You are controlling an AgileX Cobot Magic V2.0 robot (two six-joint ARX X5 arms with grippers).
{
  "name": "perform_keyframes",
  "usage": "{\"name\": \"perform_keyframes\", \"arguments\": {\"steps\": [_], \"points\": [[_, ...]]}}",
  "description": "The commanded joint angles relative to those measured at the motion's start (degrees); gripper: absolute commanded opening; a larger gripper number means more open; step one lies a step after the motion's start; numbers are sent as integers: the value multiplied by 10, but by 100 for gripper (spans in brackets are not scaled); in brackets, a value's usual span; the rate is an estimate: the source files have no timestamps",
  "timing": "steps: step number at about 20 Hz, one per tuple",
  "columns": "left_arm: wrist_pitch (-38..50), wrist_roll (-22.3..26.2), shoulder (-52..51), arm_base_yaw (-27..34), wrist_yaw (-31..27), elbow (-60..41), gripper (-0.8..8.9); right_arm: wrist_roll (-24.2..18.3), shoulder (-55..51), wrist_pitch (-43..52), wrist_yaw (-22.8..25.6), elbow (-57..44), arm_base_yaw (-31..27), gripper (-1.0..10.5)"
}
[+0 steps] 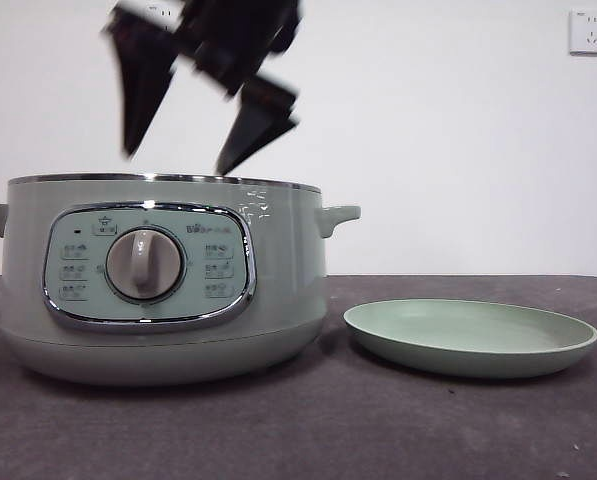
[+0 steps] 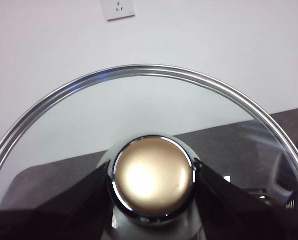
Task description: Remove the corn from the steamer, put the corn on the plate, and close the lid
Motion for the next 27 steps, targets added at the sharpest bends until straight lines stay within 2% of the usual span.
{"name": "perform_keyframes", "arguments": {"steps": [1, 6, 10, 13, 18, 20, 24, 27], "points": [[16, 7, -5, 0, -6, 7, -12, -11, 38, 4, 26, 6, 8, 496], [14, 7, -5, 0, -6, 7, -12, -11, 94, 10, 39, 6, 7, 493], [14, 7, -5, 0, -6, 7, -12, -8, 116, 24, 37, 6, 3, 405], [9, 7, -5, 0, -6, 7, -12, -8, 116, 33, 38, 6, 4, 3], [3, 7, -5, 0, -5, 7, -12, 2, 68, 24, 41, 10, 4, -15], [6, 7, 0, 0, -4, 7, -12, 2, 4, -3, 57, 10, -1, -15], [21, 7, 36, 0, 2, 7, -12, 2, -136, -97, 57, 10, -41, -16], [45, 6, 75, 0, 73, 7, -12, 14, -216, -189, 61, 9, -95, -16]]}}
